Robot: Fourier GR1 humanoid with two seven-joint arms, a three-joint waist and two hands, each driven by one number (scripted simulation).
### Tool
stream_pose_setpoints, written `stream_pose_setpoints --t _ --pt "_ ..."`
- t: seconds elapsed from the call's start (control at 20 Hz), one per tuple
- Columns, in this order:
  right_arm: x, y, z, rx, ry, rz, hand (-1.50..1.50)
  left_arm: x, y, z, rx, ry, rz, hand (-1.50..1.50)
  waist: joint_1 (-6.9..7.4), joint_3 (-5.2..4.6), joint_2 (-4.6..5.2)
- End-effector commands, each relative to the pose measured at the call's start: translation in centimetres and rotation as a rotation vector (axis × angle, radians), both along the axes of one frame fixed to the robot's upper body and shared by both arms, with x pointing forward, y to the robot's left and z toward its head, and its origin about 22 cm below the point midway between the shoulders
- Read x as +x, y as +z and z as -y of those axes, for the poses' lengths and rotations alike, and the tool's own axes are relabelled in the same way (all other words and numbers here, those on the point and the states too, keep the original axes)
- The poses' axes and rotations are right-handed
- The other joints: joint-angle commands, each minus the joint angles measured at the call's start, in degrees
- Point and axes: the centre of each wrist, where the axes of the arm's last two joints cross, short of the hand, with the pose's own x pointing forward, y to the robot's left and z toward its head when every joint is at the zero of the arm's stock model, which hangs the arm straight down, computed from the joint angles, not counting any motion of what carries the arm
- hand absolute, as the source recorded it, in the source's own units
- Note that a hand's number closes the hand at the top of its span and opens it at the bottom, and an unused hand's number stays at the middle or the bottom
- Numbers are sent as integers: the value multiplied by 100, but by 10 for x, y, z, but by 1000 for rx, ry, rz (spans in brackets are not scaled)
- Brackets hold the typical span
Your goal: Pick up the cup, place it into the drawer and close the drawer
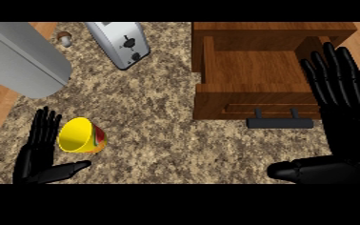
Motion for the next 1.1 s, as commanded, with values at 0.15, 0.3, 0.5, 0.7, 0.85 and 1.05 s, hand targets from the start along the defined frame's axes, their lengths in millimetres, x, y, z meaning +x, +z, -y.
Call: stream_pose_setpoints --t 0.15,0.3,0.5,0.7,0.85,1.05 --pt "-2 3 0 -7 15 -2 -150 9 -21 -3 -9 11 -3 -150 1 1 -1" --pt "5 -4 5 6 4 6 -150 9 -44 1 14 42 -2 -150 -7 0 4" --pt "5 11 -10 -2 8 5 -150 6 -39 -10 12 27 -24 -150 3 1 0" --pt "-4 -12 -4 17 6 1 -150 8 -60 -23 -12 21 -26 -150 -26 -2 6" --pt "-5 15 11 -14 20 -8 -150 18 -49 -10 0 -6 -5 -150 -9 1 -1" --pt "-6 11 -8 11 7 -14 -150 22 -59 -13 -37 -20 -3 -150 -12 0 2"
